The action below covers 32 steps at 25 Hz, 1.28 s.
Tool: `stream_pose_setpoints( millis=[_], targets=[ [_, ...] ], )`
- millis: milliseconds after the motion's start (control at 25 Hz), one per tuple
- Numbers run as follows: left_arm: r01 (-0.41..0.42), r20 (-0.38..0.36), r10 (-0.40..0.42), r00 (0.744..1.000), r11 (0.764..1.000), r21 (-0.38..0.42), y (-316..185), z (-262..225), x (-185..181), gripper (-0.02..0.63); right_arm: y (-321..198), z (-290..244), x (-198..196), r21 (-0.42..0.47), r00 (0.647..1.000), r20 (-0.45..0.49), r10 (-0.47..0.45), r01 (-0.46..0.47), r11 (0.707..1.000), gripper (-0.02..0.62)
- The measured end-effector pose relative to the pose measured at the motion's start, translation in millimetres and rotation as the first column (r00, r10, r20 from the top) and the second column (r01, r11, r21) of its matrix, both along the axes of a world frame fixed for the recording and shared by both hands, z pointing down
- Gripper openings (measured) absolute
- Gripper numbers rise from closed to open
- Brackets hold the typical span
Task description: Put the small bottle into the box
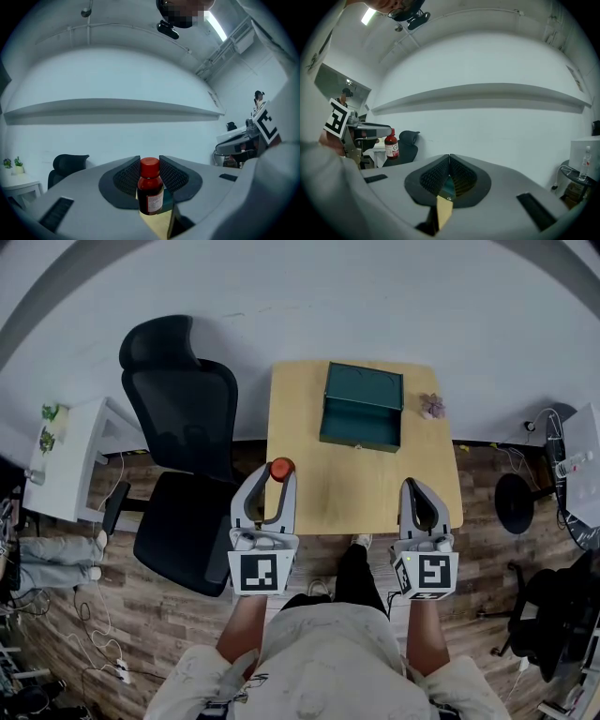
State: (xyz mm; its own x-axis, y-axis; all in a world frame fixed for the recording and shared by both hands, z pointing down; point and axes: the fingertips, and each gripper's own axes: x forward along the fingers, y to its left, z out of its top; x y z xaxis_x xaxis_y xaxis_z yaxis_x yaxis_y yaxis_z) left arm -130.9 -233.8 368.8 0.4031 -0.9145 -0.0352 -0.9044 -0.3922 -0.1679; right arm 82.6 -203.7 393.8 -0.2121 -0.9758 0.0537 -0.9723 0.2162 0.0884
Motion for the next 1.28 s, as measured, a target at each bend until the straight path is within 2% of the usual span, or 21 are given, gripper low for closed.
stream_pose_setpoints(
  millis=[400,640,1040,1280],
  targets=[
    [-0.025,0.017,0.025,1.0,1.0,-0.012,-17,1,20,0.127,-10,4,18,-0.018,1.0,0.016,0.024,-0.024,1.0,0.015],
    [-0.037,0.02,0.038,0.999,0.998,-0.057,-42,12,40,0.127,-30,11,37,-0.038,0.999,0.035,0.042,-0.041,0.998,0.016],
    [-0.086,0.03,0.089,0.996,0.991,-0.106,-100,28,92,0.127,-82,20,78,-0.066,0.996,0.053,0.069,-0.066,0.996,0.015],
    [-0.102,0.024,0.105,0.994,0.988,-0.119,-139,33,125,0.127,-123,23,98,-0.068,0.997,0.058,0.051,-0.047,0.997,0.015]
  ],
)
